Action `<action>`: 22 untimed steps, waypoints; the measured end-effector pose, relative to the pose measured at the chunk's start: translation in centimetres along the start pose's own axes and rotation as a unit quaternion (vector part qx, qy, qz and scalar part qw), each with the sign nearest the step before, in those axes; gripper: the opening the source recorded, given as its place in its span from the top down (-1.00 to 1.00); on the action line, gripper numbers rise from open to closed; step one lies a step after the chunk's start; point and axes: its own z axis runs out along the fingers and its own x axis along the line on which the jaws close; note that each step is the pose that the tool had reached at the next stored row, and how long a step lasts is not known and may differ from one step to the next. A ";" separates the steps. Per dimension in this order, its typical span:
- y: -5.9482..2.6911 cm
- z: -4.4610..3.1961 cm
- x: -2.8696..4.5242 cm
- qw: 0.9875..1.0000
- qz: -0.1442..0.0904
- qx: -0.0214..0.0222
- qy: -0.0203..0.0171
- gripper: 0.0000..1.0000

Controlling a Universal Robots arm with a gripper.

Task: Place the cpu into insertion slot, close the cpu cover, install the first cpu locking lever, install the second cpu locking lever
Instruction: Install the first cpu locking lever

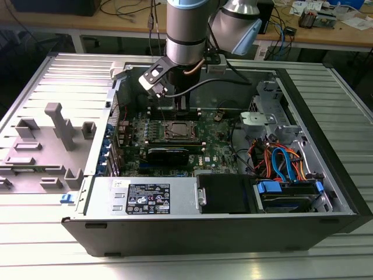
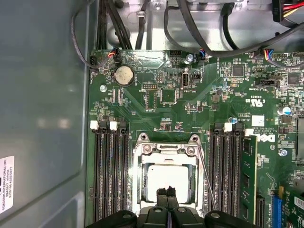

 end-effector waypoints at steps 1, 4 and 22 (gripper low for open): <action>0.00 0.00 0.00 1.000 -0.002 0.000 0.000 0.79; -0.01 -0.02 -0.01 1.000 -0.027 0.001 0.000 0.79; 0.00 -0.01 0.00 0.968 -0.251 0.007 -0.002 0.79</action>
